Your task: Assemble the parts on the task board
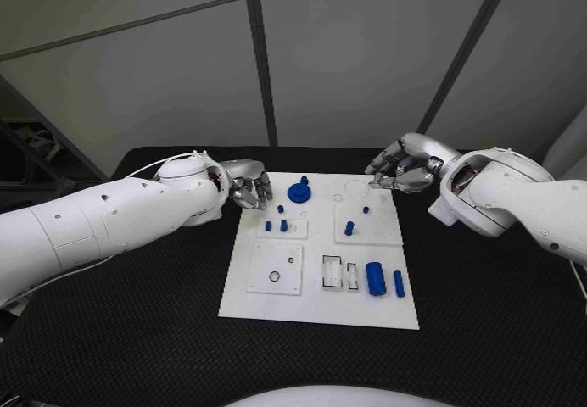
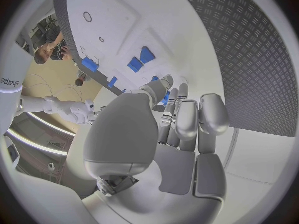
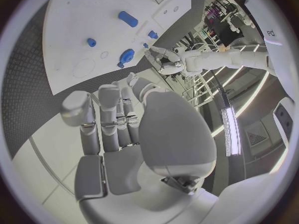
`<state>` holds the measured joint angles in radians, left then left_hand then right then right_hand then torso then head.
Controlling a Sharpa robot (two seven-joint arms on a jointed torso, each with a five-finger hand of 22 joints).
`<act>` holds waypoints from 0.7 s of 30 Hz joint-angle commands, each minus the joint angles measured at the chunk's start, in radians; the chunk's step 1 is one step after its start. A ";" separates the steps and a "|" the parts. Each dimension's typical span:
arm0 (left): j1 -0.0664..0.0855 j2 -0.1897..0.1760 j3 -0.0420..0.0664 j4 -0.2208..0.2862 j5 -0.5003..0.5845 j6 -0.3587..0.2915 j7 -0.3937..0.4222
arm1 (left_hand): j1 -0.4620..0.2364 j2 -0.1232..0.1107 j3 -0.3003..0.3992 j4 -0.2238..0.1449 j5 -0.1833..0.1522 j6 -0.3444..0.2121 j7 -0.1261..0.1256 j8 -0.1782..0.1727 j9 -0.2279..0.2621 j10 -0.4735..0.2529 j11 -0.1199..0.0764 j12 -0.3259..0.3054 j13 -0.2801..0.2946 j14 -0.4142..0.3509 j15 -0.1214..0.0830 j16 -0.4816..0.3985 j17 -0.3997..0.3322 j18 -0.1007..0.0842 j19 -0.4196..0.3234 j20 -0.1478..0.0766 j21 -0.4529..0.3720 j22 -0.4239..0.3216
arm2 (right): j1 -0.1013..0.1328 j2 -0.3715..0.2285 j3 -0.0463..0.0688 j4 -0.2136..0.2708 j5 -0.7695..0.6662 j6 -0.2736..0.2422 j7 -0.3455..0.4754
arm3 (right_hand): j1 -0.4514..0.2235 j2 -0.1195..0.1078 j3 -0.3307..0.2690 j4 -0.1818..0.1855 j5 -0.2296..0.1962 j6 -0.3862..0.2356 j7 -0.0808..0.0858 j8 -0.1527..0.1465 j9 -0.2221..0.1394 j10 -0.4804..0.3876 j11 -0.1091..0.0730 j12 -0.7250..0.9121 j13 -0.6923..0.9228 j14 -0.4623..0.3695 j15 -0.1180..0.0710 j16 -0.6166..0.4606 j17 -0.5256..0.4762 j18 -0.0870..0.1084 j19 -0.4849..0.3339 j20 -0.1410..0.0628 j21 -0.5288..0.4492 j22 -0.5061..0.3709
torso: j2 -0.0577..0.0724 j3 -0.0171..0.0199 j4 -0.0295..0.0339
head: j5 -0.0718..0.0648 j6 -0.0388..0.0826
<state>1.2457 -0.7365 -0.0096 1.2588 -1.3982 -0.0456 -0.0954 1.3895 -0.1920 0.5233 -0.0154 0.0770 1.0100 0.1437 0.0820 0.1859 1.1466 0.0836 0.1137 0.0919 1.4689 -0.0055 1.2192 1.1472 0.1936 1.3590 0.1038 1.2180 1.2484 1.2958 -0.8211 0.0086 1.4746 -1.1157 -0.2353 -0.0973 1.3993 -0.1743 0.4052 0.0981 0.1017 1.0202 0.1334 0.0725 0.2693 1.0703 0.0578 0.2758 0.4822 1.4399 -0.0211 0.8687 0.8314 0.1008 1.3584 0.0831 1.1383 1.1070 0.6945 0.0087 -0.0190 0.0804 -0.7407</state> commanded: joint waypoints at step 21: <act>-0.007 -0.129 0.023 0.105 1.136 -0.143 0.430 | 0.008 0.048 -0.013 -0.044 0.032 0.051 0.023 0.001 -0.042 -0.003 0.016 0.015 -0.023 -0.151 0.010 -0.724 -0.602 -0.010 -0.267 0.000 -0.566 -0.451 | -0.047 0.041 -0.013 -0.014 -0.547 0.055 -0.074 | 0.003 -0.030 0.044 -0.056 -0.001 0.029 0.016 -0.011 -0.040 0.006 0.036 -0.215 -0.236 0.033 0.023 0.132 0.114 -0.020 0.046 0.022 0.107 0.121 | 0.001 0.0002 -0.0008 | -0.076 0.019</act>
<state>1.2388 -0.8651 0.0124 1.3568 -0.4984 -0.2027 0.2234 1.3953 -0.1528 0.5174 -0.0597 0.1118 1.0562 0.1660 0.0860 0.1447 1.1402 0.0974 0.1233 0.0710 1.3153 0.0017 0.4992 0.5471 0.1938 1.0983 0.1038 0.6569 0.7985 1.2485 -0.7836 -0.0039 1.4621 -1.5938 -0.1856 -0.1553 1.4000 -0.1945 0.4485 0.0489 0.1017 1.0503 0.1439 0.0655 0.2300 1.0827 0.0913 0.0644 0.2480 1.4634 -0.0019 0.9959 0.9440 0.1009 1.3997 0.0999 1.2402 1.2273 0.6957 0.0088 -0.0199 0.0061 -0.7216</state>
